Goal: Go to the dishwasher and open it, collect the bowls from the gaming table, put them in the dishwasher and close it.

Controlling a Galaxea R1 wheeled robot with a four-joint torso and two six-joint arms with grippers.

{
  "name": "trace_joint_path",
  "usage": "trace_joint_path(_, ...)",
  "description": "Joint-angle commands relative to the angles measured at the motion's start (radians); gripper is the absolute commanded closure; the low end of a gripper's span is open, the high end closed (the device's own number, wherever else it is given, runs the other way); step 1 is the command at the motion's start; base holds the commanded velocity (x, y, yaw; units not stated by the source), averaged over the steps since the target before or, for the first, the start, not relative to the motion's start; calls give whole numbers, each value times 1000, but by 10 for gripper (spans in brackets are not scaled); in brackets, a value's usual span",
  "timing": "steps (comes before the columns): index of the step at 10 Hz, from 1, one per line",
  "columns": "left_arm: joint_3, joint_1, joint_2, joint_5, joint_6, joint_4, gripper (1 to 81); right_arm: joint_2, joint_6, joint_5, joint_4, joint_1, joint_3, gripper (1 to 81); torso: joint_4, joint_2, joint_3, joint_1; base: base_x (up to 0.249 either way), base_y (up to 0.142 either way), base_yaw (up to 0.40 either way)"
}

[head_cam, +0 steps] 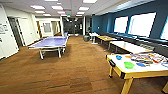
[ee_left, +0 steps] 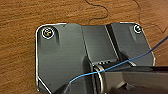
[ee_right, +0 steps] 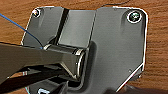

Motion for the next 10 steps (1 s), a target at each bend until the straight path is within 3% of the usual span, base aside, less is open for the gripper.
trace_joint_path(1,0,-53,2,43,-1,-3,10,3,-1,-50,-1,52,4,10,0,0,0,0,156,0,0)
trace_joint_path(7,-2,-53,8,43,0,-3,10,3,-1,-50,0,49,2,10,0,0,0,0,150,0,0)
trace_joint_path(10,0,-53,4,44,0,-3,10,3,-1,-50,-1,52,7,10,0,0,0,1,67,0,0)
